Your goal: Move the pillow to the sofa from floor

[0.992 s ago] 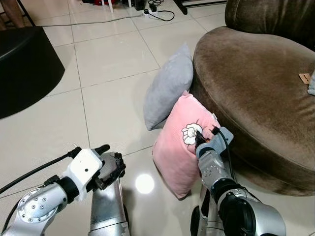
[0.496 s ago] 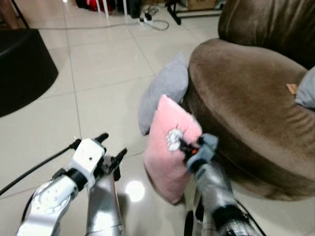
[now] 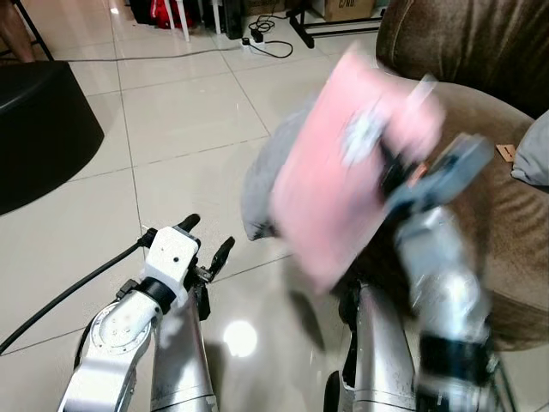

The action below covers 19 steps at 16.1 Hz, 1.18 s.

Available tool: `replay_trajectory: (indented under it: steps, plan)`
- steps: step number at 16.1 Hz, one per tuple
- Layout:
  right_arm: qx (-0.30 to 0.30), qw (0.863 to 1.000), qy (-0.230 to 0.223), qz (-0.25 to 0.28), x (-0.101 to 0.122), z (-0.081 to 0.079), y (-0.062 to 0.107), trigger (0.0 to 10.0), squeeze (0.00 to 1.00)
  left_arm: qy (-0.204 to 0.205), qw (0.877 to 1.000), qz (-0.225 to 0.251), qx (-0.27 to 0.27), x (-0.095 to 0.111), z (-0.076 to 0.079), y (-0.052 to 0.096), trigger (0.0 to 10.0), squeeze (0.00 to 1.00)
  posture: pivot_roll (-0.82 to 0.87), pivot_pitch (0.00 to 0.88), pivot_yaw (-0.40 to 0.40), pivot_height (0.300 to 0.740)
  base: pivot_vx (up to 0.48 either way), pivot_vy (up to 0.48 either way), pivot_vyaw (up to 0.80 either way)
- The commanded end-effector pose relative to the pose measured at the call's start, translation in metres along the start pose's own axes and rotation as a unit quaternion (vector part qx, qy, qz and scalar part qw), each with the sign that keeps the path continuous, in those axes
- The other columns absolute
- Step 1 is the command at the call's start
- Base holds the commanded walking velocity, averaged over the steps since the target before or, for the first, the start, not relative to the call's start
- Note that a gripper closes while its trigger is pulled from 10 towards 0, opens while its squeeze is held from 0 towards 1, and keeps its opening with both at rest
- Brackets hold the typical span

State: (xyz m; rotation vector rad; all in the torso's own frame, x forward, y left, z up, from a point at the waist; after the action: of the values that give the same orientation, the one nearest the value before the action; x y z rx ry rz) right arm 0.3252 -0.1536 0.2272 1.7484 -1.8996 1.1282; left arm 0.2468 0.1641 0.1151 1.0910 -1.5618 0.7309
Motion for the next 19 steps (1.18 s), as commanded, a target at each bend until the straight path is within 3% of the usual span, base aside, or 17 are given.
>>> replay_trajectory:
  steps: [1, 2, 5, 6, 8, 9, 10, 12, 19]
  plan:
    - [0.025, 0.996, -0.021, 0.08, 0.043, -0.019, -0.008, 0.0, 0.0, -0.004, 1.0, 0.0, 0.004, 0.0, 0.002, 0.001, 10.0, 0.0, -0.01, 0.0, -0.013, 0.4, 0.0, 0.0, 0.0]
    - [0.04, 0.991, -0.017, 0.126, 0.071, -0.032, -0.018, 0.0, 0.0, -0.004, 1.0, 0.003, 0.009, 0.001, 0.001, 0.001, 10.0, 0.0, 0.0, 0.0, -0.02, 0.4, 0.0, 0.0, 0.0]
    - [0.035, 0.983, -0.009, 0.18, 0.103, -0.047, -0.022, 0.0, 0.0, -0.013, 1.0, 0.007, 0.026, 0.002, -0.006, 0.001, 10.0, 0.0, 0.02, 0.0, -0.039, 0.4, 0.0, 0.0, 0.0]
    - [0.026, 0.981, 0.002, 0.191, 0.106, -0.047, -0.021, 0.0, 0.0, -0.015, 0.999, 0.008, 0.03, 0.002, -0.008, 0.002, 10.0, 0.0, 0.03, 0.0, -0.045, 0.4, 0.0, 0.0, 0.0]
    - [0.002, 0.986, 0.049, 0.158, 0.088, -0.037, -0.02, 0.0, 0.0, -0.017, 0.999, 0.008, 0.033, 0.001, -0.008, 0.002, 10.0, 0.0, 0.03, 0.0, -0.048, 0.4, 0.0, 0.0, 0.0]
    - [-0.015, 0.99, 0.112, 0.081, 0.054, -0.026, -0.019, 2.5, 0.0, -0.019, 0.999, 0.007, 0.034, 0.001, -0.008, 0.002, 10.0, 0.0, 0.03, 0.0, -0.045, 0.4, 0.0, 0.0, 0.0]
    - [-0.02, 0.988, 0.15, 0.005, 0.02, -0.014, -0.013, 10.0, 0.0, -0.02, 0.999, 0.007, 0.033, 0.001, -0.007, 0.002, 10.0, 0.0, 0.03, 0.0, -0.046, 0.4, 0.0, 0.0, 0.0]
    - [-0.023, 0.98, 0.185, -0.072, -0.024, 0.003, 0.012, 10.0, 0.0, -0.021, 0.999, 0.007, 0.037, 0.0, -0.007, 0.002, 10.0, 0.0, 0.03, 0.0, -0.049, 0.4, 0.0, 0.0, 0.0]
    - [-0.049, 0.982, 0.161, -0.084, -0.037, 0.01, 0.026, 10.0, 0.0, -0.024, 0.999, 0.01, 0.044, 0.0, -0.007, 0.001, 10.0, 0.0, 0.03, 0.0, -0.051, 0.455, 0.0, 0.0, 0.0]
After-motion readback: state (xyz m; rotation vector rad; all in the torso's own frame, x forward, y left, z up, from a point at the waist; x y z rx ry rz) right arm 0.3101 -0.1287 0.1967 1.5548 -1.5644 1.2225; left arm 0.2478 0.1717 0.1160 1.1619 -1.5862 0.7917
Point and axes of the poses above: a point about 5 cm out from each wrist's last joint towards the gripper, its own y axis pointing back from the gripper into the wrist, its own x axis along the axis of the wrist's last joint, z = x × y, the point moved 1 cm from there along -y, pointing out of the wrist towards the gripper
